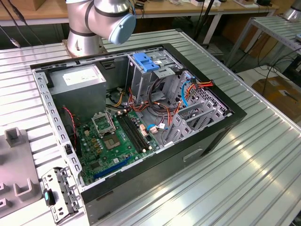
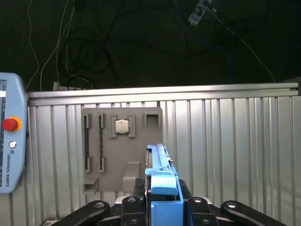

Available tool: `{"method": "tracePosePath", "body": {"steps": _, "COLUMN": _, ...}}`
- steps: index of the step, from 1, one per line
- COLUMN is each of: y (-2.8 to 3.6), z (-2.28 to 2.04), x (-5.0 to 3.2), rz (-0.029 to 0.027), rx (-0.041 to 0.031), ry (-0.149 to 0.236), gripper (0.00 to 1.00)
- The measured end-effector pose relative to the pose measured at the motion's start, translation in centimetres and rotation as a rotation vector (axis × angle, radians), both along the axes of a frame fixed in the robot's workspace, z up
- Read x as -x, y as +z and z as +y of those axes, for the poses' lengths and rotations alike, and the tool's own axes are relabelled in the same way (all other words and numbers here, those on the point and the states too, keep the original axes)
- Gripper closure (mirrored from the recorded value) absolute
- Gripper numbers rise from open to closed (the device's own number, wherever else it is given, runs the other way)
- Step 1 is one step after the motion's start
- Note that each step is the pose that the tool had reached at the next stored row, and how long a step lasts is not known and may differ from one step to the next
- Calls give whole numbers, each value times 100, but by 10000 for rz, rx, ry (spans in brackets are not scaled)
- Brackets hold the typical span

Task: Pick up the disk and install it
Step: 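Pick up the disk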

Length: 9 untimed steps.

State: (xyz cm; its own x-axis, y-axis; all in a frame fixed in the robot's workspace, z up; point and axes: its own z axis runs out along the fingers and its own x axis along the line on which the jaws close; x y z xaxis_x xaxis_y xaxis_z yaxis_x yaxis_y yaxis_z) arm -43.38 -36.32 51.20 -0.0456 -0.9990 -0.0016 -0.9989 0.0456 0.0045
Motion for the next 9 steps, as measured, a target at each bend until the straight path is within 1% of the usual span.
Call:
{"method": "tracePosePath", "body": {"steps": 3, "y": -1, "z": 0, "x": -39, "rz": -1, "rx": 0, "ry": -1, "gripper": 63}}
{"method": "tracePosePath", "body": {"steps": 6, "y": -1, "z": 0, "x": -100, "rz": -1, "rx": 0, "ry": 0, "gripper": 63}}
{"method": "tracePosePath", "body": {"steps": 9, "y": 0, "z": 0, "x": -144, "rz": -1, "rx": 0, "ry": 0, "gripper": 63}}
